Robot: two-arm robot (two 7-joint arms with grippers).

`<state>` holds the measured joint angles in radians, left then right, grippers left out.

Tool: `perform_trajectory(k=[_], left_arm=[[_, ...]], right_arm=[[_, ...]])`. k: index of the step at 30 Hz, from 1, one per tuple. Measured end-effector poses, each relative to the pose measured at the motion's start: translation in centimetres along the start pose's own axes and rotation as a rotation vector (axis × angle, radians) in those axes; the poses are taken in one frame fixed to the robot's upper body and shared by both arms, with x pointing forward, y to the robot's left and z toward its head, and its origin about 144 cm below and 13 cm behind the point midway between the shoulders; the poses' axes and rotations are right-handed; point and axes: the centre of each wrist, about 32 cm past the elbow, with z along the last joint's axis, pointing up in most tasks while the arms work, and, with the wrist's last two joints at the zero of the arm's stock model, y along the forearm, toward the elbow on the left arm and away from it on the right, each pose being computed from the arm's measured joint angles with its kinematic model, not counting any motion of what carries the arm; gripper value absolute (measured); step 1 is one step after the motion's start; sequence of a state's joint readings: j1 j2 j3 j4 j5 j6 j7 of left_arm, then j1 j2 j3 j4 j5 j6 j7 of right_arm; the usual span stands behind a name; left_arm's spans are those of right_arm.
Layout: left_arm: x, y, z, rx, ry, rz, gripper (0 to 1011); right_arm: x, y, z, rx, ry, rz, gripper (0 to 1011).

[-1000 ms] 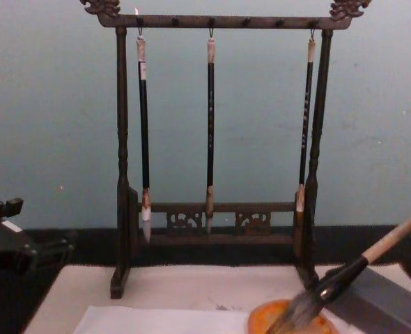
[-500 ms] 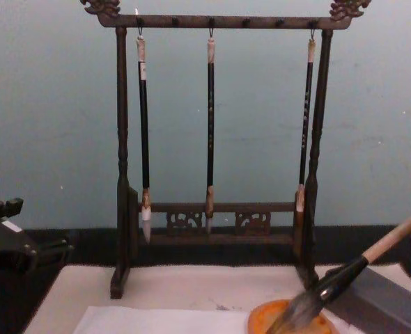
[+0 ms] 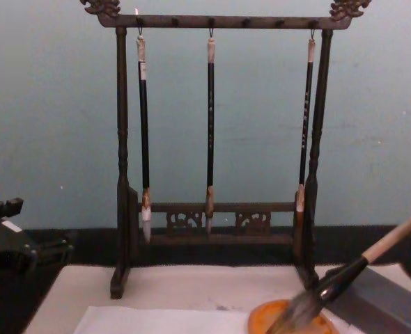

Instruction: Pick up the brush from the inkstone, write on the paper, then place the brush back to its original position.

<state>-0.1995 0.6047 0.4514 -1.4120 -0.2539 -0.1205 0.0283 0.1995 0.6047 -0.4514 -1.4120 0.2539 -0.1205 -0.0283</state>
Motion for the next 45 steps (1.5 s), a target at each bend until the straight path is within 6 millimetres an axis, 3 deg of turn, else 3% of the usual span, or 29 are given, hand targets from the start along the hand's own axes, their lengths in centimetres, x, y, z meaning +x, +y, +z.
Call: perform_trajectory(k=[29, 36, 45], left_arm=[[0.0, 0.0, 0.0, 0.000, 0.000, 0.000, 1010], [0.0, 0.0, 0.0, 0.000, 0.000, 0.000, 1010], [0.0, 0.0, 0.0, 0.000, 0.000, 0.000, 1010]], right_arm=[[0.0, -0.2, 0.3, 0.001, 0.048, 0.000, 1000], [0.0, -0.3, 1.0, -0.003, 0.227, 0.008, 1000], [0.1, 0.0, 1.7, -0.018, 0.622, 0.022, 1000]])
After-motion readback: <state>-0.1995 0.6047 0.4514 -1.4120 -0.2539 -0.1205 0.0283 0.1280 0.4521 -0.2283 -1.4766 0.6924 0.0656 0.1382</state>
